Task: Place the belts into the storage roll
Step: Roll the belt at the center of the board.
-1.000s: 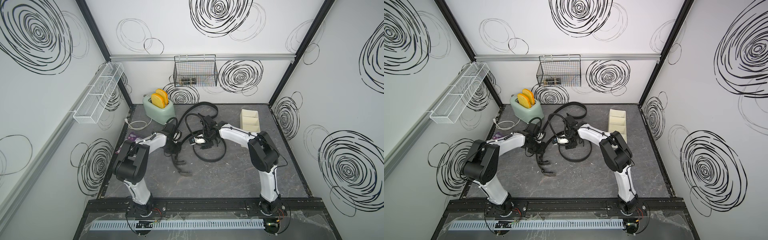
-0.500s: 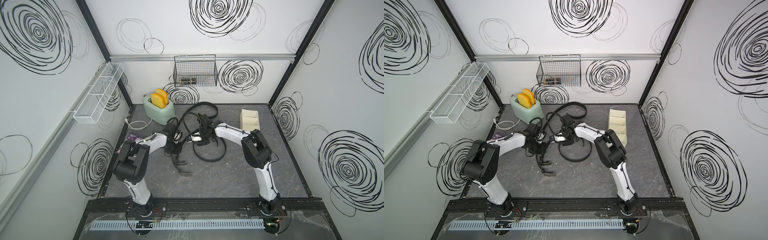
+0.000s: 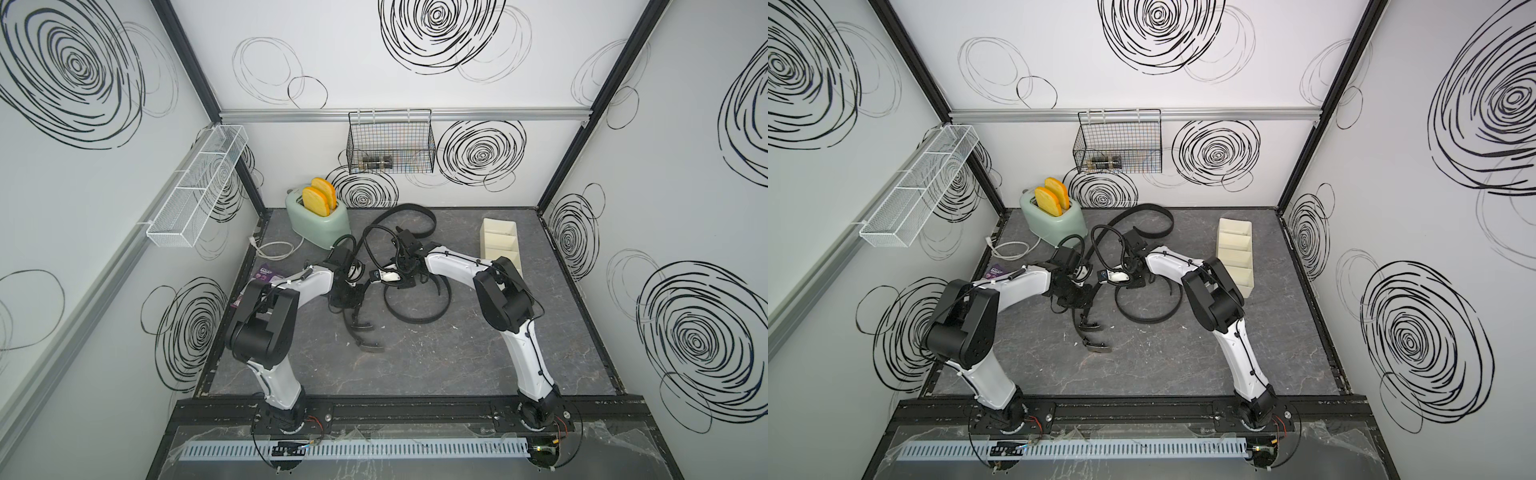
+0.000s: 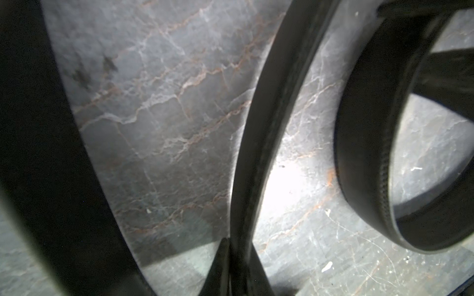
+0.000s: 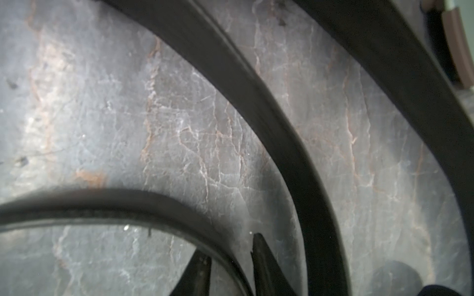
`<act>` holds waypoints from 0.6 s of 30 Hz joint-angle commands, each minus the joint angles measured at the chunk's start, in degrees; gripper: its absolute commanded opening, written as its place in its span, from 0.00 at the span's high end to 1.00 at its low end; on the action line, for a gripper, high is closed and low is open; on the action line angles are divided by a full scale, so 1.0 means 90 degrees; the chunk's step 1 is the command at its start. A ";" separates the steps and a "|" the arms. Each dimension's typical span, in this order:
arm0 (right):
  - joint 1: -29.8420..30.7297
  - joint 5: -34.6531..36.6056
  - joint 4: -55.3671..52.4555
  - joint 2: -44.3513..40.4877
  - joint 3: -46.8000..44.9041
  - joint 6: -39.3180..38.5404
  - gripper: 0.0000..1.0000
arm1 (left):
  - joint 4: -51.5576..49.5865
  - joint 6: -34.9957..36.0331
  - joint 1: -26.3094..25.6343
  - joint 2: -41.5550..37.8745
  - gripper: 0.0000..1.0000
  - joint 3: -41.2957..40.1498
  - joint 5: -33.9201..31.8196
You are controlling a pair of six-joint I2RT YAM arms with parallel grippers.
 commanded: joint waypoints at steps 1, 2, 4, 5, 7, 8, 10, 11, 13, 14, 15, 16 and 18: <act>-0.0073 0.0087 -0.0256 0.0033 -0.0175 -0.0052 0.78 | -0.0013 0.0007 0.0058 -0.0059 0.86 -0.0072 0.0163; -0.0095 0.0090 -0.0263 0.0001 -0.0230 -0.0052 0.82 | -0.0011 0.0007 0.0060 -0.0059 0.86 -0.0081 0.0163; -0.0161 0.0092 -0.0255 -0.0072 -0.0289 0.0024 0.90 | -0.0001 0.0004 0.0061 -0.0063 0.86 -0.0091 0.0172; -0.0200 0.0129 -0.0220 -0.0096 -0.0311 0.0124 0.99 | 0.0000 0.0004 0.0061 -0.0072 0.86 -0.0091 0.0164; -0.0268 0.0170 -0.0246 -0.0171 -0.0345 0.0256 1.00 | -0.0011 0.0004 0.0066 -0.0058 0.86 -0.0082 0.0172; -0.0298 0.0170 -0.0087 -0.0250 -0.0454 0.0479 1.00 | 0.0001 0.0018 0.0058 -0.0057 0.87 -0.0082 0.0221; -0.0325 0.0236 0.0237 -0.0440 -0.0761 0.0738 1.00 | -0.0010 0.0031 0.0022 -0.0050 0.87 -0.0072 0.0275; -0.0330 0.0280 0.0553 -0.0596 -0.1024 0.0920 1.00 | -0.0028 0.0049 -0.0017 -0.0057 0.87 -0.0055 0.0235; -0.0327 0.0579 0.1326 -0.0827 -0.1423 0.1777 1.00 | -0.0030 0.0053 -0.0069 -0.0067 0.87 -0.0052 0.0228; -0.0339 0.0724 0.1587 -0.0924 -0.1562 0.2119 1.00 | -0.0030 0.0053 -0.0106 -0.0078 0.87 -0.0052 0.0230; -0.0349 0.0810 0.1702 -0.0993 -0.1644 0.2331 1.00 | -0.0020 0.0064 -0.0139 -0.0087 0.88 -0.0052 0.0238; -0.0357 0.0996 0.1893 -0.1046 -0.1730 0.2705 1.00 | -0.0004 0.0056 -0.0179 -0.0096 0.88 -0.0047 0.0241; -0.0364 0.1455 0.2051 -0.1077 -0.1738 0.3513 1.00 | -0.0010 0.0029 -0.0238 -0.0087 0.89 -0.0042 0.0270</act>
